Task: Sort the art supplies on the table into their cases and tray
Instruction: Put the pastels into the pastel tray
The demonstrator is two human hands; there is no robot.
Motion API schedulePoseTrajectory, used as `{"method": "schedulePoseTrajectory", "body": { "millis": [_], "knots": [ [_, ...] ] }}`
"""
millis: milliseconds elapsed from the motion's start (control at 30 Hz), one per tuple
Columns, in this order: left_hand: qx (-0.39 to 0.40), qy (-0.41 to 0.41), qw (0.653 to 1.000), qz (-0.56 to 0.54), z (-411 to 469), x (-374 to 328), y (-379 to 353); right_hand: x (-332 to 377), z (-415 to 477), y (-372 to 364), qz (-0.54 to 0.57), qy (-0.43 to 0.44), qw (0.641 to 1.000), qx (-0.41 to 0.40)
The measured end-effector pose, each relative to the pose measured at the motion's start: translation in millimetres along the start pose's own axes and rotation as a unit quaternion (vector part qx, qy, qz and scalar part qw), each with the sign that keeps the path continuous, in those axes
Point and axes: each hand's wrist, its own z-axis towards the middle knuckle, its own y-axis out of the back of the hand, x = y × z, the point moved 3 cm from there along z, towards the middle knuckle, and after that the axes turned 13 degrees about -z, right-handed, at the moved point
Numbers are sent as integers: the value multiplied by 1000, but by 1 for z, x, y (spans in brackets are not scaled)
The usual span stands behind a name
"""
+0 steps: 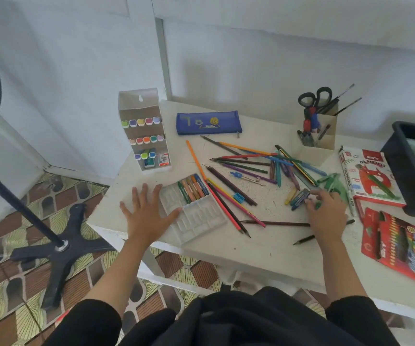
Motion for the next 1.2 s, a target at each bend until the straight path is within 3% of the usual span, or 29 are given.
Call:
{"method": "schedulePoseTrajectory", "body": {
  "millis": [300, 533, 667, 767, 900, 1033, 1200],
  "knots": [
    [-4, -4, 1000, -6, 0, -3, 2, 5, -3, -6, -125, 48, 985, 107],
    [-2, -3, 1000, 1, -3, -3, 3, 5, -2, -6, -96, 9, 995, 19],
    [1, -1, 1000, 3, -2, -3, 4, 12, -6, -3, -21, -14, 1000, -5],
    [1, -3, 1000, 2, -2, -3, 3, 29, -6, 4, 83, 54, 995, -27],
    [-6, -4, 1000, 0, -2, -2, 4, 67, -11, 14, 200, 124, 972, 21],
    [-8, -3, 1000, -18, -2, -4, 5, 114, -24, 9, 213, 284, 931, 88],
    [-12, -7, 1000, -23, -3, -4, 6, 174, -45, -6, 140, 500, 844, 137]
  ]
}}
